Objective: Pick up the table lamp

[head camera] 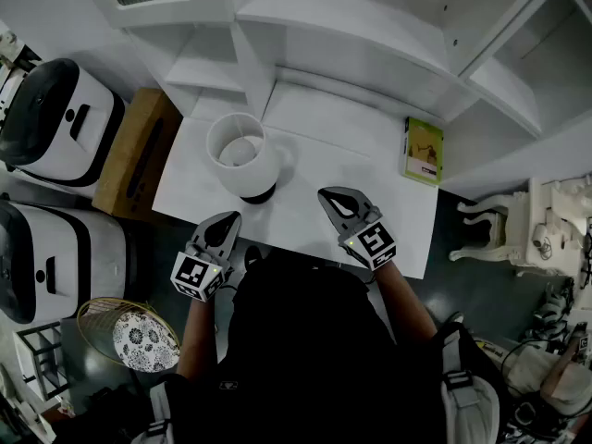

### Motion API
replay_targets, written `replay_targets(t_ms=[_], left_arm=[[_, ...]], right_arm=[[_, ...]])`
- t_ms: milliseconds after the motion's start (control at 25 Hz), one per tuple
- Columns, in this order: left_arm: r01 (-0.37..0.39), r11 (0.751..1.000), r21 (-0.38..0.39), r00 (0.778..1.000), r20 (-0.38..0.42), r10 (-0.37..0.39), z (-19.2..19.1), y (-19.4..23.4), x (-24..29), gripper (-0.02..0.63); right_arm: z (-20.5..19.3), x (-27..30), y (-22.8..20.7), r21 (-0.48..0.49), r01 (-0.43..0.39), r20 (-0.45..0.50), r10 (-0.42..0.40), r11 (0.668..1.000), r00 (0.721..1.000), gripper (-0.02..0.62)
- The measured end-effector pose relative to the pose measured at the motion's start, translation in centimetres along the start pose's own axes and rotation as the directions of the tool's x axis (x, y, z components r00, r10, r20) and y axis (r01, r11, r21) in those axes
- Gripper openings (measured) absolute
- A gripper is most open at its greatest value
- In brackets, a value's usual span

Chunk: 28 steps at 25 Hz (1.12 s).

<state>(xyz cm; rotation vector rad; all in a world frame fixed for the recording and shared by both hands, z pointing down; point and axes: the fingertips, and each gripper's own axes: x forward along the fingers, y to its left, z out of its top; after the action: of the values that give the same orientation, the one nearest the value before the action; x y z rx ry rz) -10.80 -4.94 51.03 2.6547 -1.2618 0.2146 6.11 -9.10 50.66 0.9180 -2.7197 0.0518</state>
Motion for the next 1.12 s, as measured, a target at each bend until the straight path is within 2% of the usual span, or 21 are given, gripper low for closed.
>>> replay_targets(t_ms=[280, 560, 760, 1120], left_arm=[[0.007, 1.0, -0.003, 1.0, -0.011, -0.007, -0.8, 0.3, -0.3, 0.011], [-0.003, 1.0, 0.008, 1.0, 0.015, 0.003, -0.6, 0.6, -0.4, 0.011], [-0.01, 1.0, 0.013, 0.999, 0.041, 0.01, -1.0, 1.2, -0.2, 0.036], [0.024, 1.0, -0.009, 0.999, 0.024, -0.024, -2.6, 2.3, 0.6, 0.074]], right_arm=[[0.0, 0.6, 0.1, -0.011, -0.007, -0.005, 0.007, 1.0, 1.0, 0.006], [0.7, 0.9, 0.3, 0.009, -0.015, 0.021, 0.015, 1.0, 1.0, 0.006], [0.6, 1.0, 0.2, -0.001, 0.009, 0.006, -0.009, 1.0, 1.0, 0.006], [0.0, 0.8, -0.7, -0.004, 0.067, -0.031, -0.067, 0.998, 0.997, 0.008]])
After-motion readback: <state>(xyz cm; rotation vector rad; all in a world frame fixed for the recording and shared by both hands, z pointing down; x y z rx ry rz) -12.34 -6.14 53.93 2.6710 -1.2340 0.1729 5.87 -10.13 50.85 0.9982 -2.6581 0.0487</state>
